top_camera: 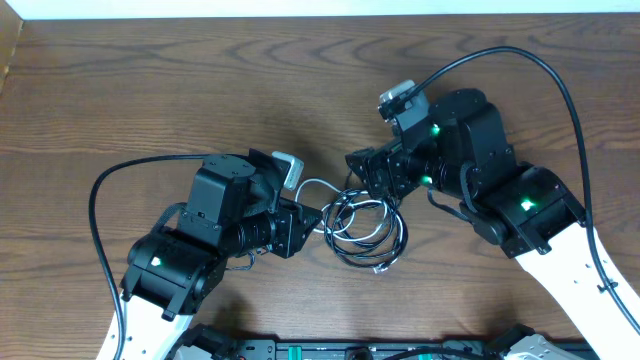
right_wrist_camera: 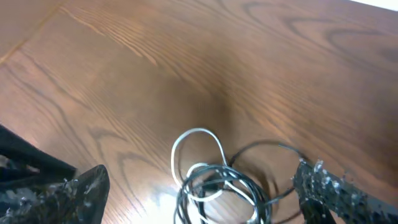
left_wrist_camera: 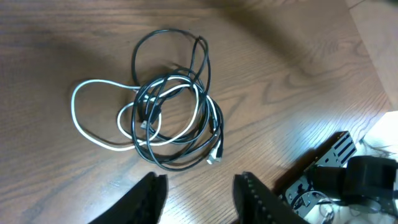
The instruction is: Untangle cables
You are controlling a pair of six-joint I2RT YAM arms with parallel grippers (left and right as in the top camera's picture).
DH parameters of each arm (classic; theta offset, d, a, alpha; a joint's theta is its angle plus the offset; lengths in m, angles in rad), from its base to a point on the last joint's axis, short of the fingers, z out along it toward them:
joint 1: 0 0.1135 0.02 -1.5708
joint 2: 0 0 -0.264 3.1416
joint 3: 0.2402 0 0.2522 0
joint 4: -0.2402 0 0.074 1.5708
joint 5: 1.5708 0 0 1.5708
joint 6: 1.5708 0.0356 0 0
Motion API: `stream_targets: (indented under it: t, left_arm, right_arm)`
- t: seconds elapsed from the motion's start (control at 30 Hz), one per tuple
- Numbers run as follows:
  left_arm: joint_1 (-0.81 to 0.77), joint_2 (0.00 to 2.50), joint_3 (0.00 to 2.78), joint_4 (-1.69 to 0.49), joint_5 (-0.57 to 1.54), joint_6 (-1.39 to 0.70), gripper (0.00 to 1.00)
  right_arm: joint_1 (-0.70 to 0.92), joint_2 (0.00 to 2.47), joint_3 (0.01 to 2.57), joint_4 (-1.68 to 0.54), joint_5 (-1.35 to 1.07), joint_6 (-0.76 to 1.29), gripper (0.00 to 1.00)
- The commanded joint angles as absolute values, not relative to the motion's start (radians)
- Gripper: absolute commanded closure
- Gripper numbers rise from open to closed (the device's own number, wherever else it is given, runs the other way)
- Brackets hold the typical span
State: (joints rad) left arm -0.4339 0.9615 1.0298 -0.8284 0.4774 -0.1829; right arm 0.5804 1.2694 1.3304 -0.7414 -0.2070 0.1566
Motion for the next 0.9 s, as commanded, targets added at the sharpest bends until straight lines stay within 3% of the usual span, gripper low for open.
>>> stream_targets:
  t: [0.0, 0.13, 0.4, 0.53, 0.7, 0.77, 0.87]
  left_arm:
    - [-0.438, 0.957, 1.04, -0.824, 0.51, -0.189, 0.67]
    - [-0.438, 0.955, 1.04, -0.824, 0.509, -0.189, 0.69]
    - [-0.438, 0.955, 1.04, -0.835, 0.501, -0.188, 0.69]
    - [-0.437, 0.952, 1.04, -0.834, 0.429, -0.189, 0.69]
    - [-0.437, 0.948, 1.04, -0.836, 0.392, -0.189, 0.69]
    - [-0.437, 0.948, 1.04, -0.839, 0.392, -0.19, 0.69]
    - [-0.437, 0.948, 1.04, -0.852, 0.392, -0.189, 0.69]
  right_arm:
    - [0.589, 1.29, 1.337, -0.831, -0.075, 0.149, 0.07]
    - [0.589, 1.381, 1.315, -0.977, -0.023, 0.171, 0.08]
    - [0.595, 1.626, 1.309, -1.159, -0.036, 0.115, 0.3]
    - [0.608, 1.726, 1.309, -1.198, -0.072, -0.015, 0.32]
    - [0.637, 1.809, 1.309, -1.174, -0.13, -0.035, 0.51]
    - [0.65, 1.836, 1.309, -1.13, -0.13, 0.011, 0.52]
    - [0.663, 1.859, 1.308, -1.045, -0.13, 0.102, 0.64]
